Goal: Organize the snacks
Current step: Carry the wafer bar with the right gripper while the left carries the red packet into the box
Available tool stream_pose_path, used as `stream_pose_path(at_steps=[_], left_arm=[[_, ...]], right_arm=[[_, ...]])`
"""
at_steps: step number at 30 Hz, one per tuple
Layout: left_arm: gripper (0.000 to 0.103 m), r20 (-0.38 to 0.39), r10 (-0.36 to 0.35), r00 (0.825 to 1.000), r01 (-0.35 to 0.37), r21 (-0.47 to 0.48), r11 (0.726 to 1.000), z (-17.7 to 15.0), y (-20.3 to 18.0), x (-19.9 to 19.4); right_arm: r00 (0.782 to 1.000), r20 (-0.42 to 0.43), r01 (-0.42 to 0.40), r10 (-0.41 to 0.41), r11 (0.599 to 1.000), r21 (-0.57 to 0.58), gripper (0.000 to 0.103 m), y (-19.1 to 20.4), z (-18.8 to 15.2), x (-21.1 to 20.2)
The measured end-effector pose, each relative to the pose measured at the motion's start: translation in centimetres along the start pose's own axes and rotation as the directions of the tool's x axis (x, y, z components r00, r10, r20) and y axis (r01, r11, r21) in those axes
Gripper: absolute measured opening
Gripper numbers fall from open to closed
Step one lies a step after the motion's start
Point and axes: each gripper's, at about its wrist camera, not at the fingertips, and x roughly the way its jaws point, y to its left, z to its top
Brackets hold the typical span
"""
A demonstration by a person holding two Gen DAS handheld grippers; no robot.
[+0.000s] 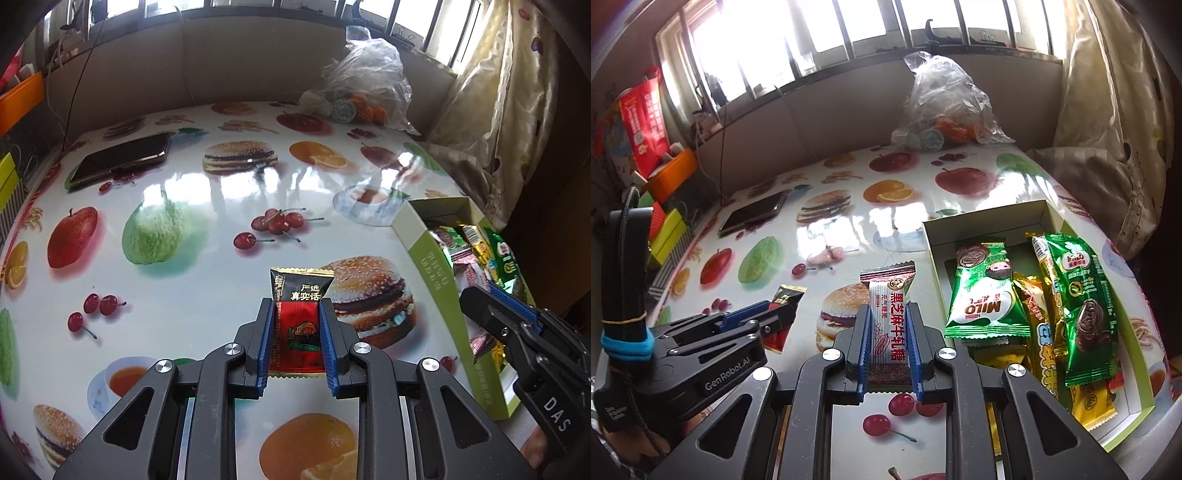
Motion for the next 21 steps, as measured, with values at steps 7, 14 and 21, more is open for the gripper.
stream_pose_path(at_steps=[7, 14, 21], left_arm=[[0.025, 0.016, -0.017, 1.000, 0.017, 0.016, 1.000, 0.2, -1.5, -1.5], [0.025, 0.035, -0.048, 0.998, 0.046, 0.055, 0.997, 0.7, -4.0, -2.7], [0.025, 0.041, -0.080, 0.996, 0.076, 0.087, 0.993, 1.1, -6.4, -3.2]], right_arm=[[1.000, 0.021, 0.009, -0.009, 1.000, 0.006, 0.017, -0.5, 0.1, -1.9], [0.998, 0.058, 0.028, -0.029, 0.999, 0.018, 0.017, -1.6, 0.1, -4.3], [0.995, 0.080, 0.054, -0.057, 0.998, 0.039, 0.017, -3.3, 0.1, -6.1]])
